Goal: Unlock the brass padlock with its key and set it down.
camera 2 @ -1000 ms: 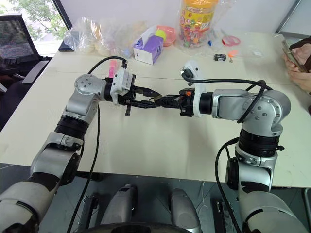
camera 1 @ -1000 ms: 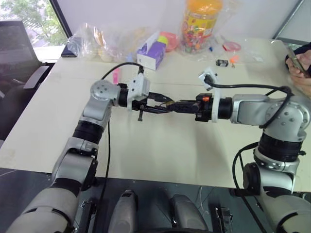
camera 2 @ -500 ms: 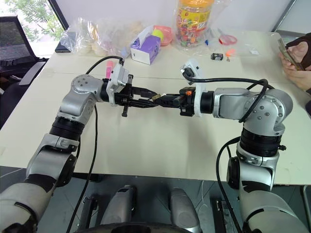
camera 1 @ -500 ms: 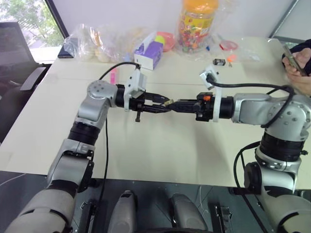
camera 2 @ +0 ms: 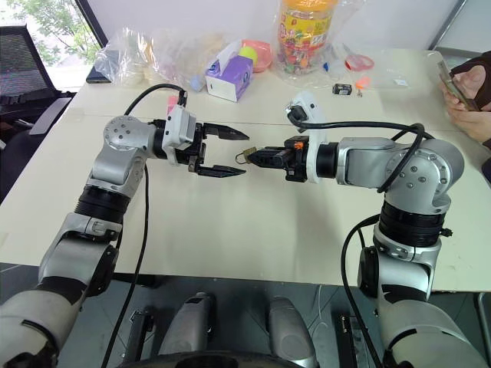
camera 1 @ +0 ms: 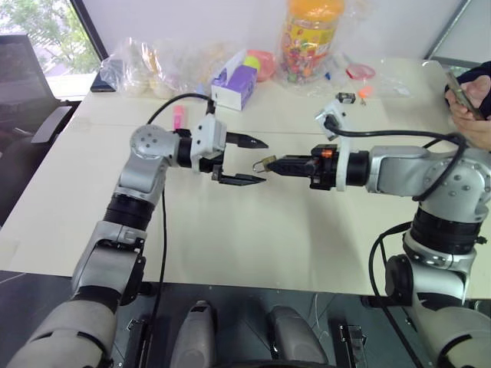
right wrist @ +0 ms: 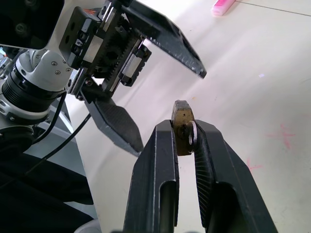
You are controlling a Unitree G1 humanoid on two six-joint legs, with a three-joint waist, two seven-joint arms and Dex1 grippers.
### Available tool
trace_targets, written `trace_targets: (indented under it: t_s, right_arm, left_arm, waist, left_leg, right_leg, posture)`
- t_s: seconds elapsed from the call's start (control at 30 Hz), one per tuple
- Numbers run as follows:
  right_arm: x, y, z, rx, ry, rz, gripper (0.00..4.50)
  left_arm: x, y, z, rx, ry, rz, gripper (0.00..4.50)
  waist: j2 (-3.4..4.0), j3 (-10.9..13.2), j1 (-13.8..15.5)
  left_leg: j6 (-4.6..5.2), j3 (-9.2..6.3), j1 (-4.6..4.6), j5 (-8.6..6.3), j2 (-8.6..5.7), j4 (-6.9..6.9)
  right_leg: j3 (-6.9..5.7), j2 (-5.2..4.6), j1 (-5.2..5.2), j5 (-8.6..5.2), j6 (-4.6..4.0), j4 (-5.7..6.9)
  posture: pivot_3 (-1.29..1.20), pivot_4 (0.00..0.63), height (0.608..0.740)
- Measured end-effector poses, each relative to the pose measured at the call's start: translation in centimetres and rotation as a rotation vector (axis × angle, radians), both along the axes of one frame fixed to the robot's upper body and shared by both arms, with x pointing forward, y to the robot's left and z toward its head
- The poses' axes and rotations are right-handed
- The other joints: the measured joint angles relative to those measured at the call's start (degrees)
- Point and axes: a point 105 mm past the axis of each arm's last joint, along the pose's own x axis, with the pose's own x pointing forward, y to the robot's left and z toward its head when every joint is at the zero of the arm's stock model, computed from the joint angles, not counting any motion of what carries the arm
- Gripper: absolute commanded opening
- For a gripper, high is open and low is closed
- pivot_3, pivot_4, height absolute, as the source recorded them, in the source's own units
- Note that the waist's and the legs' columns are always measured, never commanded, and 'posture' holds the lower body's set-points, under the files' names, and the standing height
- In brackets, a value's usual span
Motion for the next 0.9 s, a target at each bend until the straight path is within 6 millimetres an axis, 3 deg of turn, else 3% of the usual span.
trace_targets:
  t_s: [0.17,0.3,0.4,0.57,0.6,0.77,0.9]
  right_arm:
    - [0.6,-1.0,0.3,0.024,0.003,-0.056,0.0]
    - [0.9,-1.4,0.4,0.037,0.004,-0.083,0.0]
    - [1.0,-1.7,0.5,0.055,0.006,-0.1,0.0]
    - [1.1,-1.7,0.6,0.072,0.007,-0.113,0.0]
    - [1.2,-1.8,0.7,0.078,0.008,-0.117,0.0]
    - [1.3,-1.8,0.7,0.081,0.014,-0.128,0.0]
    - [1.3,-1.4,1.1,0.088,0.004,-0.117,0.0]
  left_arm:
    - [1.6,2.3,-0.7,-0.006,0.048,0.114,3.19]
    - [2.0,2.2,-0.4,-0.041,0.027,0.142,3.19]
    - [2.0,1.7,-0.1,-0.107,0.042,0.157,2.33]
    - [1.0,0.8,0.4,-0.166,0.184,0.111,0.2]
    - [0.8,0.8,0.4,-0.168,0.22,0.102,0.05]
    - [0.5,0.8,-0.4,-0.171,0.369,0.103,0.05]
    - [0.6,0.8,-0.6,-0.167,0.384,0.109,0.05]
  waist:
    - [0.01,0.0,-0.05]
    - [0.01,0.0,0.11]
    - [0.01,0.01,0.06]
    - [0.01,0.01,-0.13]
    - [0.01,0.0,-0.18]
    - [0.01,0.01,-0.14]
    - [0.01,0.0,-0.07]
  left_leg:
    - [0.0,0.0,0.0,0.0,0.0,-0.04]
    - [0.0,0.01,-0.01,0.0,-0.01,-0.08]
    - [0.0,0.01,-0.01,0.0,-0.01,-0.08]
    - [0.0,0.01,0.0,0.0,0.0,-0.13]
    - [0.0,0.01,0.02,0.0,0.0,-0.17]
    - [-0.01,0.01,0.03,0.01,0.0,-0.2]
    - [-0.01,0.01,0.03,0.01,0.0,-0.21]
  right_leg:
    - [0.0,0.0,-0.03,0.0,0.0,0.0]
    - [0.0,-0.02,-0.03,0.0,0.0,-0.03]
    - [0.0,-0.03,-0.03,0.0,0.0,-0.03]
    - [0.01,-0.01,-0.04,0.0,0.0,-0.03]
    - [0.01,-0.01,-0.04,0.0,0.0,-0.03]
    - [0.01,-0.01,-0.04,0.0,0.0,-0.03]
    - [0.01,-0.01,-0.04,0.0,0.0,-0.05]
  posture:
    - [0.0,0.15,0.74]
    - [0.0,0.15,0.74]
    - [0.0,0.15,0.74]
    - [0.0,0.15,0.74]
    - [0.0,0.15,0.74]
    - [0.0,0.15,0.74]
    - [0.0,0.15,0.74]
